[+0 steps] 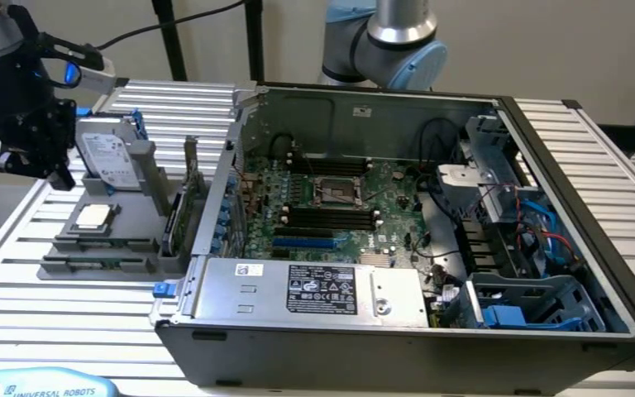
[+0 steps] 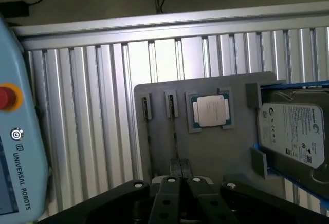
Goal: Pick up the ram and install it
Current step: 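Pick up the ram and move it above insertion slot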
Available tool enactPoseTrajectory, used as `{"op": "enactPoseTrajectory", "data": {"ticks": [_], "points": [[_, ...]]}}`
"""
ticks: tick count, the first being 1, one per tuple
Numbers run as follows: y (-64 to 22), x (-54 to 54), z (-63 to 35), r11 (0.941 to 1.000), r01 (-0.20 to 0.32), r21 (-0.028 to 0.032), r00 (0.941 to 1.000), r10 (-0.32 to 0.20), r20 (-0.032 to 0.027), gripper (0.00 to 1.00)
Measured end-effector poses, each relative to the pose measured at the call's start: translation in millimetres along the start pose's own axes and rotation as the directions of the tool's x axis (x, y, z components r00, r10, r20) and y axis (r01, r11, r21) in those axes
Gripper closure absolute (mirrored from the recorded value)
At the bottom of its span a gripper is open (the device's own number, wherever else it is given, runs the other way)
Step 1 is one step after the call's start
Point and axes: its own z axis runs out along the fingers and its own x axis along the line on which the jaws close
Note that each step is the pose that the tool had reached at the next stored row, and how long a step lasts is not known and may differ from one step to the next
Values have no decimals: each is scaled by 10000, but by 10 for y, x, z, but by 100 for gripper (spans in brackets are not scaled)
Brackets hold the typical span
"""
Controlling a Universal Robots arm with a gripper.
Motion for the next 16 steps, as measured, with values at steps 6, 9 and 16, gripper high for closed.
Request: {"op": "enactPoseTrajectory", "data": {"ticks": [6, 9, 16], "points": [[-46, 2, 50, 9987, 511, 0, 9987, -511, -20, 89], [-79, 30, 84, 9982, 600, 0, 9982, -600, -24, 89], [-108, 99, 163, 9962, 872, 0, 9962, -872, -33, 89]]}}
